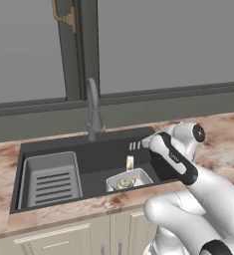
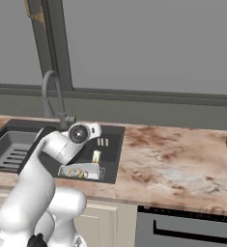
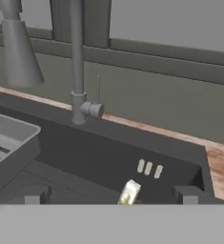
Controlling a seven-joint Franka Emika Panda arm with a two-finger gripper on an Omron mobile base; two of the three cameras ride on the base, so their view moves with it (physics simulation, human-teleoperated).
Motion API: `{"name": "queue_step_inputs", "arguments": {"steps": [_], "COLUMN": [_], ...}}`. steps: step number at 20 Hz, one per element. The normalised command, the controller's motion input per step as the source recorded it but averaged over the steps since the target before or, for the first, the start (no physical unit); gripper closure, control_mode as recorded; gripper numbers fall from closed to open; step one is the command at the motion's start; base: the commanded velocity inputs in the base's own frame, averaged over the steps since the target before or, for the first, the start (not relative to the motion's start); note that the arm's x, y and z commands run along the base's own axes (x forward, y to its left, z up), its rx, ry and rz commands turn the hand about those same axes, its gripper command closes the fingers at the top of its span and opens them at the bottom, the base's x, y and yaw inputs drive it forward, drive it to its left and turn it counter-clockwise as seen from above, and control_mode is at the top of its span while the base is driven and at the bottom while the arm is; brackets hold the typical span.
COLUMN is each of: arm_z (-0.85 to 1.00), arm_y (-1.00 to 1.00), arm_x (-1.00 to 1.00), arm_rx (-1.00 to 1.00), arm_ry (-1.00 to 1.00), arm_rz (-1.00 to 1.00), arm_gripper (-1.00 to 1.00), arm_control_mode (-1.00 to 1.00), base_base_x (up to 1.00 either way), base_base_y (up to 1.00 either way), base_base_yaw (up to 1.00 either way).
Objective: Pick the teapot and tupperware and place them in the sink. Then turn on the water.
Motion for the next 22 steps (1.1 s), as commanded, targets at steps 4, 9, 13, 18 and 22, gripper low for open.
{"name": "queue_step_inputs", "arguments": {"steps": [4, 9, 13, 18, 22], "arm_z": [0.46, 0.26, 0.26, 0.12, 0.0], "arm_y": [0.0, 0.17, 0.44, 0.36, 0.0], "arm_x": [-0.03, -0.08, -0.12, -0.06, -0.14], "arm_rx": [0.08, 0.03, -0.01, -0.04, 0.03], "arm_ry": [-0.14, -0.05, -0.02, -0.01, -0.06], "arm_rz": [0.01, 0.02, 0.07, 0.19, 0.32], "arm_gripper": [-1.0, -1.0, -1.0, -1.0, -1.0], "arm_control_mode": [-1.0, -1.0, -1.0, -1.0, -1.0], "base_base_x": [0.0, 0.0, 0.0, 0.0, 0.0], "base_base_y": [0.0, 0.0, 0.0, 0.0, 0.0], "base_base_yaw": [0.0, 0.0, 0.0, 0.0, 0.0]}}
